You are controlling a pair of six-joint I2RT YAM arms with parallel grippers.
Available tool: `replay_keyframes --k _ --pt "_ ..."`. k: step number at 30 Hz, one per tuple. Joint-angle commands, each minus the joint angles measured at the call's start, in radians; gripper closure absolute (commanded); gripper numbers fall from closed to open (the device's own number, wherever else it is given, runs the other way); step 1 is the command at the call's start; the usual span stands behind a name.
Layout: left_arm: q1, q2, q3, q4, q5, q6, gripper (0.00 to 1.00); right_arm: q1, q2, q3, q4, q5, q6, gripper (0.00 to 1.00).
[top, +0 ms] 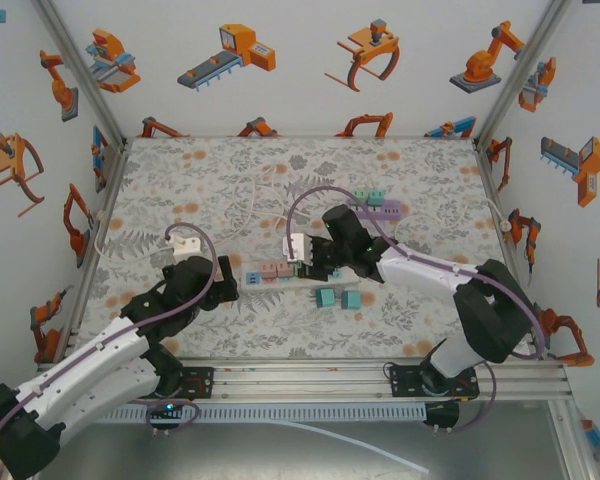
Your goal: Pull the plug off the socket
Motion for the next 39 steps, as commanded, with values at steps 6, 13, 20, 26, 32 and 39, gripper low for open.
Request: replay_keyframes --k 6,13,20,26,32,39 --pt "0.052 0.069 -0.012 0.083 0.081 0.004 0.03 -0.013 0.078 0.057 -0.021 -0.045 -0.002 0.52" --pt "0.074 0.158 -0.001 0.167 0.115 0.026 0.03 -0.019 0.118 0.072 -0.037 -0.068 -0.003 0.59" --pt "0.09 0.277 0.019 0.233 0.14 0.06 0.03 -0.023 0.128 0.086 -0.048 -0.089 -0.012 0.65" --pt "0.096 0.38 0.041 0.27 0.178 0.072 0.03 -0.027 0.131 0.094 -0.055 -0.112 -0.022 0.68" --pt "0.097 0.481 0.072 0.259 0.18 0.07 0.02 -0.027 0.133 0.102 -0.058 -0.129 -0.022 0.72" --pt "0.098 0.527 0.076 0.224 0.163 0.052 0.01 -0.027 0.117 0.118 -0.066 -0.169 -0.012 0.77"
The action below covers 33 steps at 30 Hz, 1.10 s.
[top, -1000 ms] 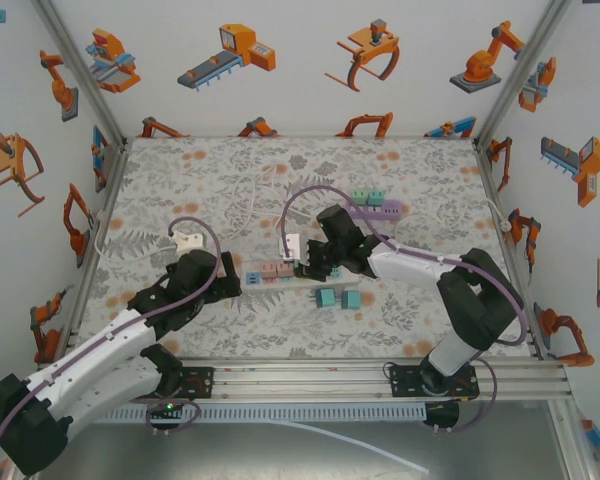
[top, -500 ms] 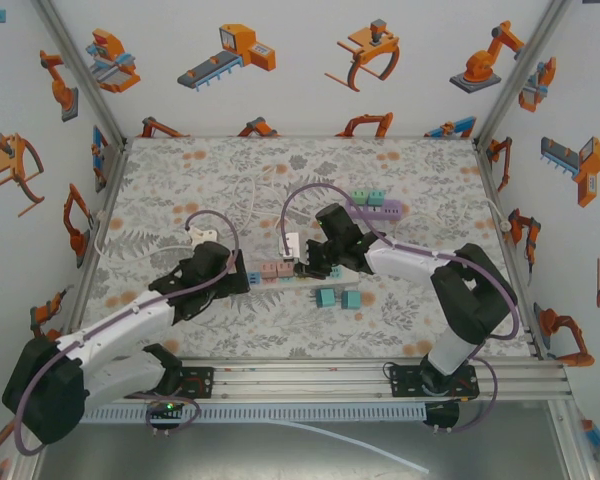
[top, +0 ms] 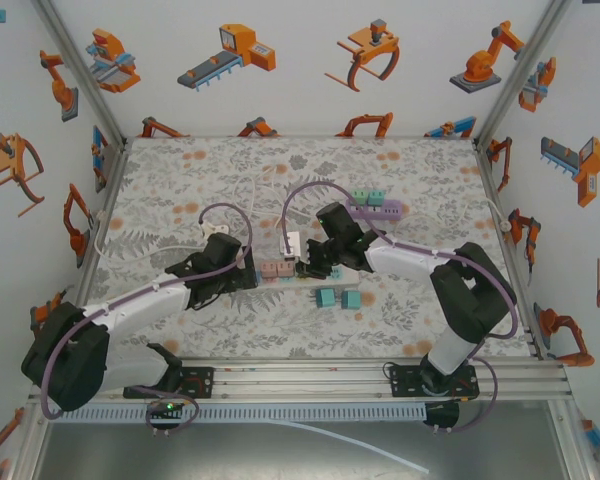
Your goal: Pull the plug off the socket
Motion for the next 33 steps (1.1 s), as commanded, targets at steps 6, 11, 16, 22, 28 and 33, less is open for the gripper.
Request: replay_keyframes --k 6,11,16,22,28,33 --pt "0.005 0.058 0.017 -0.088 -0.057 -0.008 0.01 -0.002 -0.017 0.057 0.018 -0.08 0.025 0.81" --pt "0.005 0.082 0.026 -0.097 -0.054 -0.011 0.0 -0.026 -0.024 0.05 0.051 -0.111 0.076 0.84" --pt "0.004 0.077 0.025 -0.097 -0.057 -0.012 0.0 -0.035 -0.031 0.041 0.064 -0.102 0.093 0.85" --pt "0.005 0.064 0.025 -0.101 -0.058 -0.012 0.0 -0.041 -0.039 0.034 0.064 -0.087 0.096 0.85" --pt "0.004 0.048 0.025 -0.108 -0.062 -0.013 0.0 -0.042 -0.061 0.023 0.071 -0.082 0.101 0.85" --pt "0.005 0.035 0.028 -0.114 -0.062 -0.013 0.0 -0.044 -0.082 0.014 0.07 -0.074 0.102 0.85"
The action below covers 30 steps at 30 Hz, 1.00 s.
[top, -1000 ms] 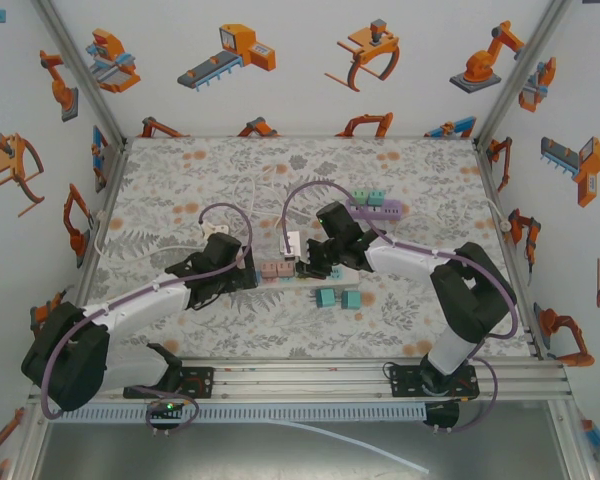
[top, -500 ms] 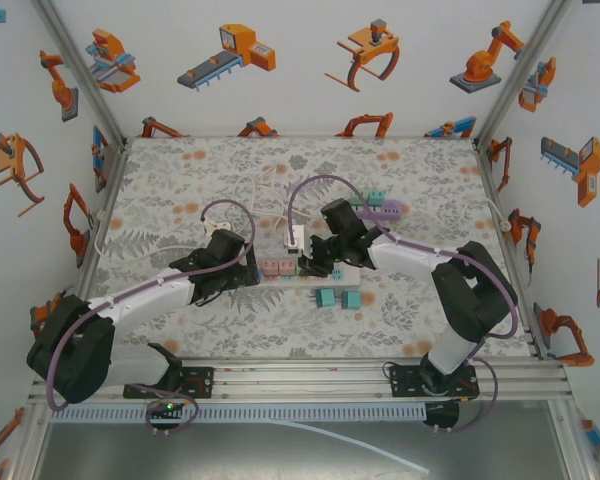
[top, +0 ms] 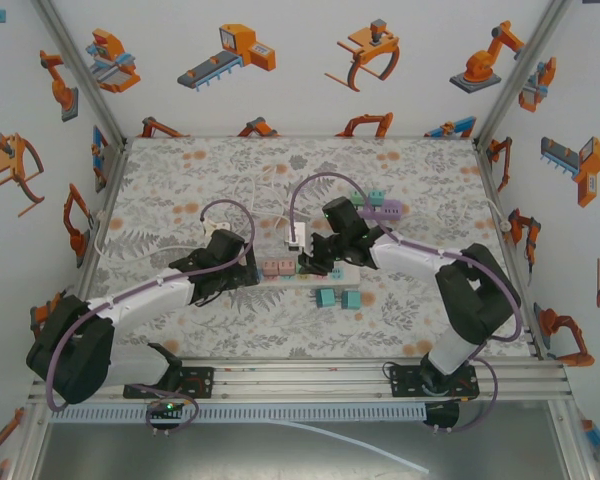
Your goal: Pull the plug off the socket
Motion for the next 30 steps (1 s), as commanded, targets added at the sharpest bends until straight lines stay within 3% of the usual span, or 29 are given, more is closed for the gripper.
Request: replay_keyframes --k 1,10,17,21,30 --pt "0.004 -0.009 -0.012 -0.09 -0.038 0.007 0.0 -0.006 -0.061 0.007 0.058 -0.03 0.015 0.85" --pt "0.003 -0.083 -0.007 -0.086 -0.019 0.021 0.0 -0.006 -0.131 -0.017 0.109 -0.015 0.086 0.85" --pt "-0.004 -0.231 0.007 -0.086 0.103 0.073 0.0 -0.002 -0.255 -0.135 0.402 -0.003 0.406 0.84" --pt "-0.009 -0.366 -0.001 -0.097 0.164 0.078 0.0 0.034 -0.35 -0.213 0.514 0.091 0.583 0.85" --pt "-0.041 -0.534 0.053 -0.172 0.337 0.115 0.01 0.149 -0.535 -0.321 0.498 0.384 0.867 0.87"
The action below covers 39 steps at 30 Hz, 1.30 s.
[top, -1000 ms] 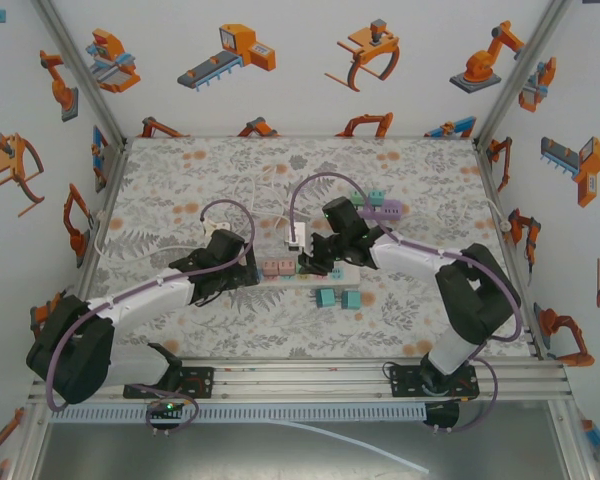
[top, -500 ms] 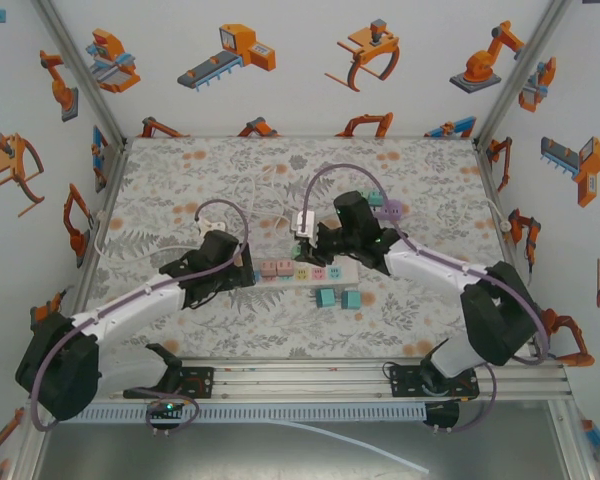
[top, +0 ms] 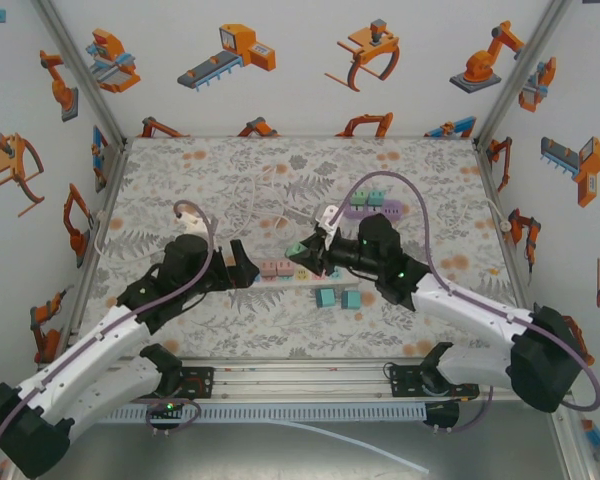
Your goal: Pull the plug off the socket
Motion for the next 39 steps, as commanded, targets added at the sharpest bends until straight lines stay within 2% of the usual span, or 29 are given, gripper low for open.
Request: replay_keyframes --k 1,10,16,19,31,39 --pt "-0.028 -0.051 0.044 -0.052 0.108 0.057 0.01 0.033 -0.059 -0.06 0.066 0.158 0.212 0.88" --pt "-0.124 -0.139 0.092 -0.117 0.183 0.134 0.03 0.132 -0.152 -0.165 0.005 0.41 0.621 0.88" --pt "-0.14 -0.108 0.112 -0.113 0.22 0.142 0.03 0.153 -0.127 -0.197 -0.108 0.511 0.817 0.87" --pt "-0.145 -0.079 0.121 -0.116 0.231 0.141 0.03 0.166 -0.075 -0.221 -0.085 0.527 0.906 0.85" --pt "-0.155 0.056 0.172 -0.229 0.118 0.121 0.03 0.214 0.249 -0.221 0.167 0.572 0.963 0.84" --pt "-0.163 0.106 0.175 -0.239 0.091 0.119 0.03 0.231 0.374 -0.21 0.215 0.618 0.993 0.8"
